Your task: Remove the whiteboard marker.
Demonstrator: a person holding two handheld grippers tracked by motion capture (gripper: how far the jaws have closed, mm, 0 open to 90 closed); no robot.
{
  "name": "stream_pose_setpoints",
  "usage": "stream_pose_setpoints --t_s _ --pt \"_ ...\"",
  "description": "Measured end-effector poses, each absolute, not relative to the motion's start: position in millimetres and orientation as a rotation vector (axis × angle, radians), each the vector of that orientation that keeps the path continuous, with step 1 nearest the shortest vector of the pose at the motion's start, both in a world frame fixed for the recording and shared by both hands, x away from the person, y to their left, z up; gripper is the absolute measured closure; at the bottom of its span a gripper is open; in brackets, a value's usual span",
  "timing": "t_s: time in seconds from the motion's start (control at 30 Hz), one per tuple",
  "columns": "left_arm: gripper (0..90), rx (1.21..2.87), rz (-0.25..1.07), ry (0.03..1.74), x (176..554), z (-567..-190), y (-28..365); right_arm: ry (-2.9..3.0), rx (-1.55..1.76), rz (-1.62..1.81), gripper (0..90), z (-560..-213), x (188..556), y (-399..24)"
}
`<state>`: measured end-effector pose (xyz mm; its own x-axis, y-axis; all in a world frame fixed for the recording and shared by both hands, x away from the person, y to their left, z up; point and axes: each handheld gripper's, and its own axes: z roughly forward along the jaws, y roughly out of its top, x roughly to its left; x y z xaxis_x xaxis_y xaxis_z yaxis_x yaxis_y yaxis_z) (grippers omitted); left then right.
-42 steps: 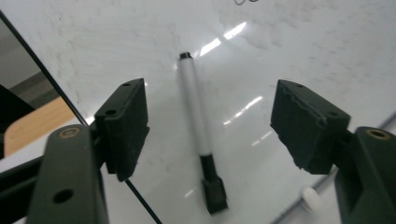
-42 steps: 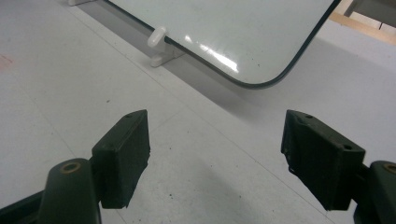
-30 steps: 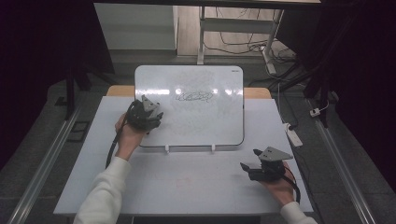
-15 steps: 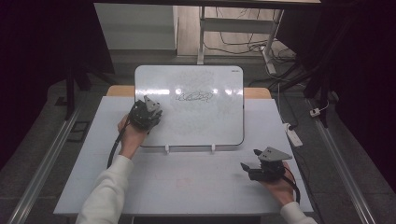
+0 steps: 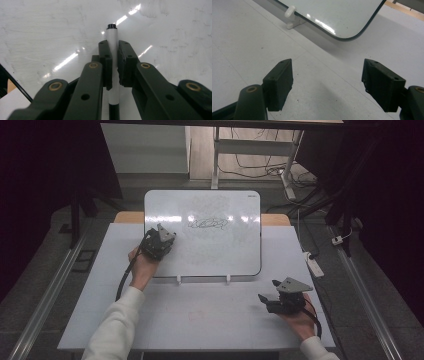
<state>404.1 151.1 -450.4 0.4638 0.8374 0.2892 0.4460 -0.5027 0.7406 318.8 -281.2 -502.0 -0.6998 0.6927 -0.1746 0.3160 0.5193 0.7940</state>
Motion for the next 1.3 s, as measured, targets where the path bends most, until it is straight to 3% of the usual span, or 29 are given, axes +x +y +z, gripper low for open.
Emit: stream_pose_setpoints --t_s 0.37,0.67,1.3 --pt "81.7 2.102 0.815 1.030 391 -436 161 2.276 0.819 1.058 24.6 -502 318 -282" --pt "81.7 1.974 0.652 0.925 368 -416 170 2.253 0.827 1.114 24.0 -501 318 -284" --pt "81.6 1.977 0.393 0.707 347 -423 114 2.276 0.859 1.320 25.3 -486 319 -275"
